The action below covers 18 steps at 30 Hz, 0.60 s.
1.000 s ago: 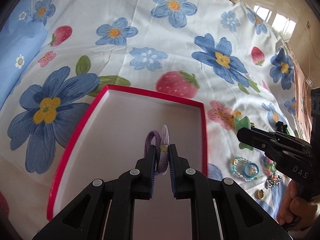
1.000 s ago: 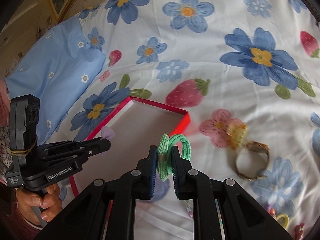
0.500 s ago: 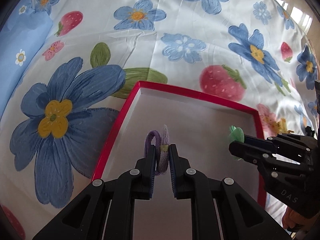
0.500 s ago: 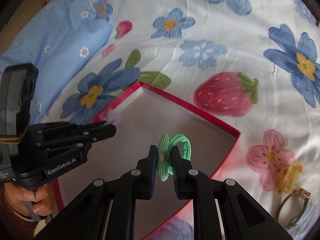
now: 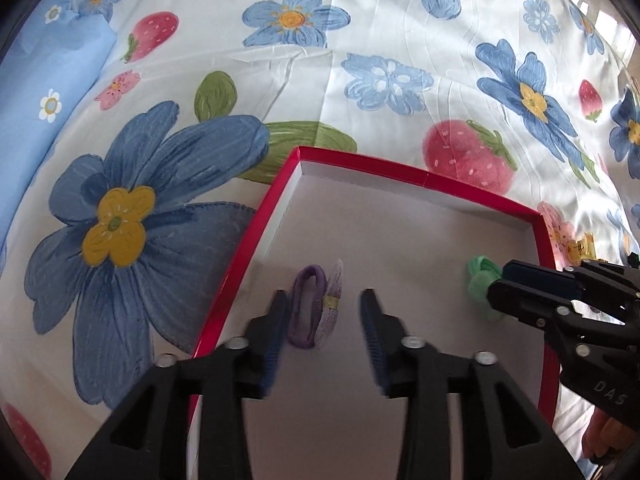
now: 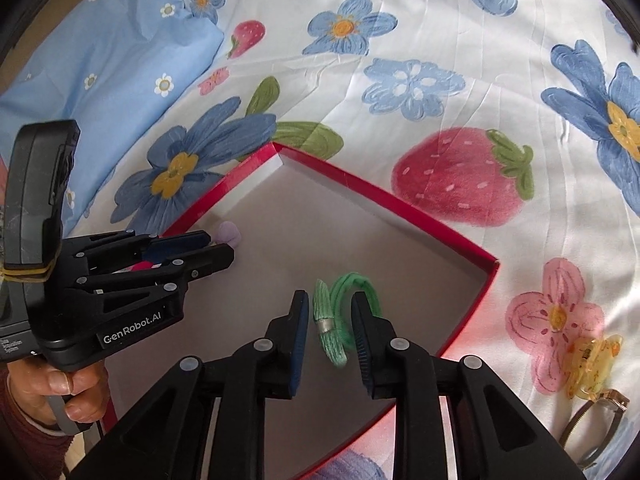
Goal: Organize jewelry
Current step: 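Release the purple tie into the red box with the left tool while the right releases the green tie, then grasp the yellow claw clip with the left tool while the right tool grasps the gold watch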
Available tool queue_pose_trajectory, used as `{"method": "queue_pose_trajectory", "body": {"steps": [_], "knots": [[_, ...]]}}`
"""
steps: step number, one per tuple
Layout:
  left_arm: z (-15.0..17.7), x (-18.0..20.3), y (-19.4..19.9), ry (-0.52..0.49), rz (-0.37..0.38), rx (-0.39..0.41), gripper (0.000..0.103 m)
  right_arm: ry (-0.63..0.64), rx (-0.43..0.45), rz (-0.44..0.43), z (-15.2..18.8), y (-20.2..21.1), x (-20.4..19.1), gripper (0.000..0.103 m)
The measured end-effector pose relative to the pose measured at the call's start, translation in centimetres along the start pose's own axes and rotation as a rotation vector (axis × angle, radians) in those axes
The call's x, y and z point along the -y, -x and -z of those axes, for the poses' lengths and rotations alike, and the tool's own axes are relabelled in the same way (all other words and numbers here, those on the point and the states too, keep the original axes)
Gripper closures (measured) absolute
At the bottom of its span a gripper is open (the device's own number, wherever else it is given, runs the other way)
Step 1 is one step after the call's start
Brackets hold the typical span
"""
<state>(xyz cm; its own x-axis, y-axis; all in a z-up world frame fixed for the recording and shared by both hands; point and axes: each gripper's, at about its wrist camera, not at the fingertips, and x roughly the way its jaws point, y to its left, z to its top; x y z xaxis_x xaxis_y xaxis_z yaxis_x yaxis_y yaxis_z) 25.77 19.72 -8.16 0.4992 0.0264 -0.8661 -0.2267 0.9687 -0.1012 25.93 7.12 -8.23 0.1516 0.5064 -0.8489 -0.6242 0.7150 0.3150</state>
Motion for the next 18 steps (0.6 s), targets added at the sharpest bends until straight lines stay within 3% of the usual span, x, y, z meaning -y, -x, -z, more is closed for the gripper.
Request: {"method": "queue_pose_trajectory", "body": {"steps": [8, 18], "knots": [[1.8, -0.1, 3.9, 0.034, 0.015, 0.04, 0.052, -0.05, 0.083, -0.007, 1.0, 4.2, 0.9, 0.075], [3.5, 2.3, 7.3, 0.033, 0.089, 0.07, 0.048, -0.15, 0.132, 0.042, 4.6, 8.6, 4.3, 0.071]]}}
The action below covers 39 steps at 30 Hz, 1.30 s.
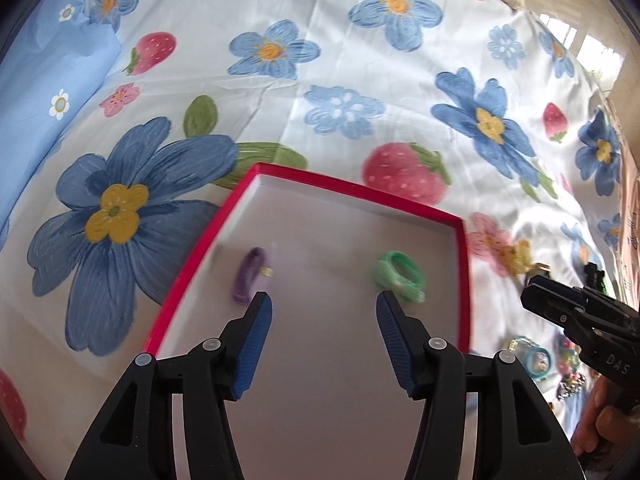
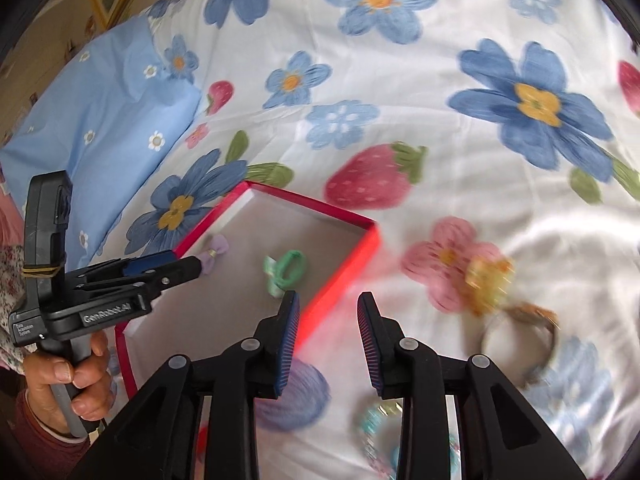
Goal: Organize jewelry
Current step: 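Grasp the yellow claw clip with the left tool while the right tool grasps the gold watch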
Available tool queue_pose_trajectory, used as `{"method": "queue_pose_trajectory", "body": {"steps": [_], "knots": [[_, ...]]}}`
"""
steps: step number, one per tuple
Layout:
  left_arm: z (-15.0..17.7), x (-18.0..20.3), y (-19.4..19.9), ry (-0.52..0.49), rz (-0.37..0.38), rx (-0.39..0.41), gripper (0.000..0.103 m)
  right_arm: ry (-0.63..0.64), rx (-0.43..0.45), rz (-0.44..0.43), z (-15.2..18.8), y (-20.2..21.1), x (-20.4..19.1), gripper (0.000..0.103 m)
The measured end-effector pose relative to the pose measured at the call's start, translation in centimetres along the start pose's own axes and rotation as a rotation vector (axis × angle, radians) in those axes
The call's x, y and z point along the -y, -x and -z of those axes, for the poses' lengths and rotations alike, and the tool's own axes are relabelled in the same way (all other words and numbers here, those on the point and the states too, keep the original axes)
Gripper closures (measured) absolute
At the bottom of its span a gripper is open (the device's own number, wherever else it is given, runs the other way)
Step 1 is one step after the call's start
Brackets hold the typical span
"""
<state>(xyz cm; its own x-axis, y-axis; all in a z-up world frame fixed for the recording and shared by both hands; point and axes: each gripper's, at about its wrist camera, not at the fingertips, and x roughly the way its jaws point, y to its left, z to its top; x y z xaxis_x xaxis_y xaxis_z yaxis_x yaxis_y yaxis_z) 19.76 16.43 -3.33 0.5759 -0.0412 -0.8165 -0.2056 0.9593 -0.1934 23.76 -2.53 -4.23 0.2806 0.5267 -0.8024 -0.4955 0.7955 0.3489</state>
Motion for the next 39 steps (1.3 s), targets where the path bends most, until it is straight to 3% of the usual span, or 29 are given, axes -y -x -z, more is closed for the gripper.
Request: {"method": "queue_pose_trajectory", "body": {"steps": [11, 20, 36, 37, 39], "knots": [[0.6, 4.1, 1.7, -0.065, 0.061, 0.005, 0.047, -0.084, 0.035, 0.065, 3.2, 4.3, 4.4, 0.071], [0.2, 7.2, 0.7, -0.128, 0.081, -0.013, 0.046, -0.149, 0.056, 0.126, 4.7, 6.2, 8.3, 0.07], [-3.0, 13.0, -4.6, -0.215, 0.102, -0.053, 0.045, -0.155, -0.005, 0.175, 3.3, 2.1, 12.7, 0.072], [-3.2, 13.4, -5.0, -0.22, 0.104, -0.055, 0.045, -0.147, -0.013, 0.177, 3.2, 1.7, 12.7, 0.074], [-3.7, 14.4, -5.8, -0.233, 0.111, -0.059, 0.044, -0.132, -0.023, 0.186, 3.1, 1.1, 12.8, 0.094]]}}
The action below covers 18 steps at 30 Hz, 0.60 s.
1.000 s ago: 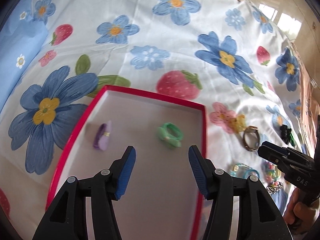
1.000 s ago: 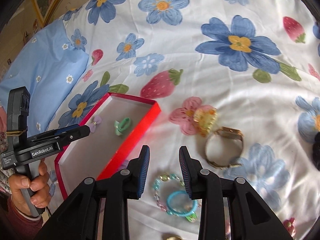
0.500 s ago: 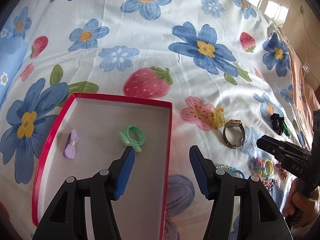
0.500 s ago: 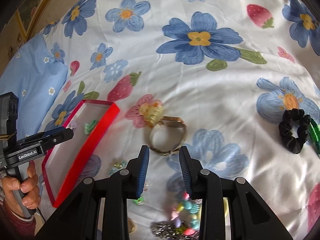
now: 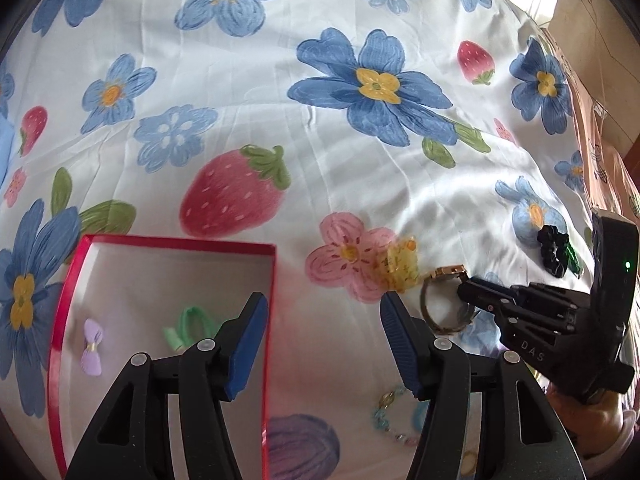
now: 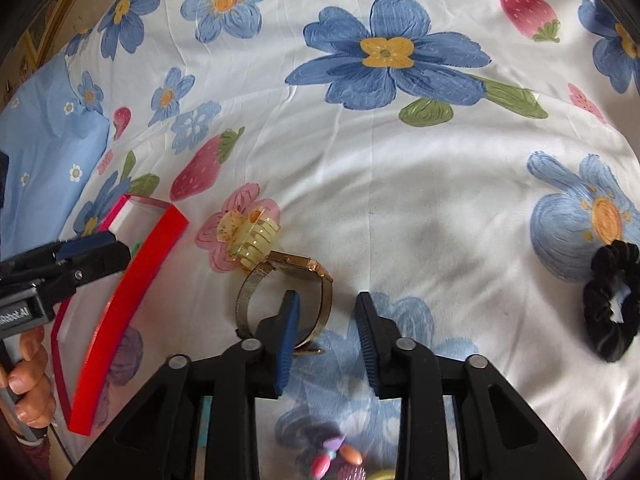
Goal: Organize jewelry
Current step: 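Grasp the yellow claw clip with the left tool while the right tool grasps the gold watch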
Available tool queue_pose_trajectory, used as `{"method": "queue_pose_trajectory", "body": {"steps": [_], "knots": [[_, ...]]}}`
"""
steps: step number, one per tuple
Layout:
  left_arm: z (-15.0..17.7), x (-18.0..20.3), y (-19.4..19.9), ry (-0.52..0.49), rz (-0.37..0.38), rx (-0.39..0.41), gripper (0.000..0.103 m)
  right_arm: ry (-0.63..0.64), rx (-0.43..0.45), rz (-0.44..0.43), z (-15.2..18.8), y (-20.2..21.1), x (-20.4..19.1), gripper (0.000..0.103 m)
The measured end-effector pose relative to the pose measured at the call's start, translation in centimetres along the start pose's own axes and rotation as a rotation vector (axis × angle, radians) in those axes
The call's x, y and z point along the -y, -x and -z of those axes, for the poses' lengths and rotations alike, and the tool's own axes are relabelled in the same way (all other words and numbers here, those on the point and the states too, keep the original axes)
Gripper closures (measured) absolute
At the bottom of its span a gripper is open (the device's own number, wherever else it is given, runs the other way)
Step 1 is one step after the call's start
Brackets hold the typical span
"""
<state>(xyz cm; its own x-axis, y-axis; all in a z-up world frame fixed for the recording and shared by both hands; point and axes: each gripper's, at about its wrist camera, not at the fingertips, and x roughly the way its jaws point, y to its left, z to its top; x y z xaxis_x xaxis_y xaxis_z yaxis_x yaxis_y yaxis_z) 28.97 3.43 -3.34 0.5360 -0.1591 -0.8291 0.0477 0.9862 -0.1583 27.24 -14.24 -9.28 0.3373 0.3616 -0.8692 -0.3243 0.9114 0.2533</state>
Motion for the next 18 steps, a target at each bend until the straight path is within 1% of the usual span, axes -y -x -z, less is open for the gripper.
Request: {"method": "queue_pose_trajectory", "body": {"steps": [1, 5, 10, 14, 15, 16, 17, 18], "knots": [[-0.2, 0.3, -0.3, -0.005, 0.003, -0.002, 0.043, -0.002, 0.005, 0.004, 0.1, 0.1, 0.1, 0.099], [-1.2, 1.8, -2.5, -0.033, 0.016, -0.018, 0.041, -0.025, 0.034, 0.01, 0.7, 1.5, 1.3, 0.099], [-2.1, 3.4, -6.0, -0.038, 0.024, -0.051, 0.04, -0.08, 0.063, 0.001, 1.4, 3.4, 3.2, 0.099], [-2.5, 4.4, -8.1, -0.046, 0.024, -0.064, 0.044, -0.106, 0.074, -0.013, 1.7, 4.3, 4.0, 0.099], [-2.5, 4.5, -8.4, -0.046, 0.028, -0.063, 0.053, -0.11, 0.075, -0.017, 1.8, 4.5, 4.1, 0.099], [-2.6, 4.7, -8.8, -0.049, 0.035, -0.068, 0.069, -0.111, 0.077, -0.018, 1.8, 4.6, 4.1, 0.099], [-2.5, 4.8, -8.9, -0.05, 0.042, -0.072, 0.074, -0.113, 0.077, -0.02, 1.9, 4.7, 4.2, 0.099], [-2.5, 4.8, -8.9, -0.049, 0.044, -0.073, 0.074, -0.115, 0.078, -0.023, 1.9, 4.7, 4.1, 0.099]]}}
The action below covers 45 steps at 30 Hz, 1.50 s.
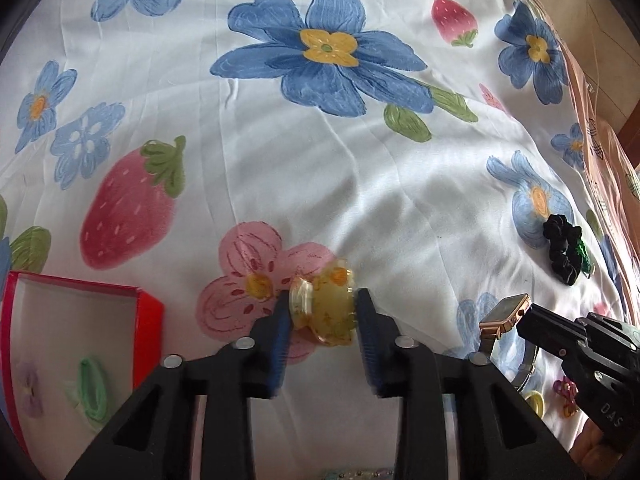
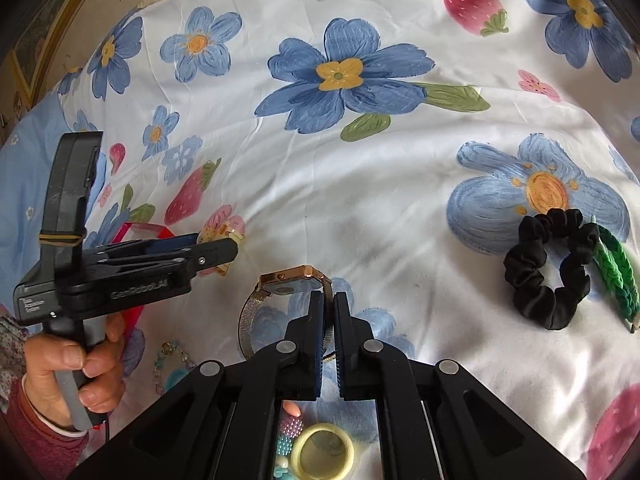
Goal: Organize jewelry
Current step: 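Grasp the yellow claw clip with the left tool while the right tool grasps the gold watch, then lower the yellow clip into the red box with the left tool while the right tool releases the watch there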
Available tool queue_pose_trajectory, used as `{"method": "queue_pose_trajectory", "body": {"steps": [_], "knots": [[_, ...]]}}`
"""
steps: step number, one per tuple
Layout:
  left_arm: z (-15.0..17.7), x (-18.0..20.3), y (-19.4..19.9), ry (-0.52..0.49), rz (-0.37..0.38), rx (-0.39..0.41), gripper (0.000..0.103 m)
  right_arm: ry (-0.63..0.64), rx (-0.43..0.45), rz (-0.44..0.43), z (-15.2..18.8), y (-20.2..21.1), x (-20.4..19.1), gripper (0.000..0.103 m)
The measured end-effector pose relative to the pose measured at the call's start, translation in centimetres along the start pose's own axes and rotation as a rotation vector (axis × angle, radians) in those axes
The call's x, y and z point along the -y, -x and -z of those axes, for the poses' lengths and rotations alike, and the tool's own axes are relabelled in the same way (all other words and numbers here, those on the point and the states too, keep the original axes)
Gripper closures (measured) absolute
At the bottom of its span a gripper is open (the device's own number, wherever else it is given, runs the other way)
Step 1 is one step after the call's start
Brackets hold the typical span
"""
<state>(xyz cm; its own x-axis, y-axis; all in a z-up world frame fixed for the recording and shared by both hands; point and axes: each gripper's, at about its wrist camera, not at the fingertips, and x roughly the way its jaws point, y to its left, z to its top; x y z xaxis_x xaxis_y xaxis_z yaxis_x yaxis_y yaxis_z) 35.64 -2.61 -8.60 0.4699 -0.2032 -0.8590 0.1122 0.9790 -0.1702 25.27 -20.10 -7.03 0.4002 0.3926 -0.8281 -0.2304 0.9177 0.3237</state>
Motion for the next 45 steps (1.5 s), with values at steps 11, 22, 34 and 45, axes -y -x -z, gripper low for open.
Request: {"method": "queue_pose_trajectory", "body": {"steps": [11, 22, 34, 45], "knots": [[3.1, -1.5, 5.7, 0.02, 0.035, 0.078, 0.074, 0.017, 0.008, -0.044, 0.5, 0.7, -2.1, 0.099], [8.2, -4.5, 12.9, 0.083, 0.02, 0.127, 0.074, 0.076, 0.004, -0.089, 1.0, 1.1, -6.7, 0.099], [12.0, -8.9, 17.7, 0.15, -0.024, 0.159, 0.074, 0.145, -0.008, -0.139, 1.2, 0.8, -11.8, 0.099], [14.3, -13.5, 19.6, 0.227, -0.071, 0.161, 0.074, 0.22, -0.031, -0.192, 1.0, -1.0, -17.4, 0.099]]}}
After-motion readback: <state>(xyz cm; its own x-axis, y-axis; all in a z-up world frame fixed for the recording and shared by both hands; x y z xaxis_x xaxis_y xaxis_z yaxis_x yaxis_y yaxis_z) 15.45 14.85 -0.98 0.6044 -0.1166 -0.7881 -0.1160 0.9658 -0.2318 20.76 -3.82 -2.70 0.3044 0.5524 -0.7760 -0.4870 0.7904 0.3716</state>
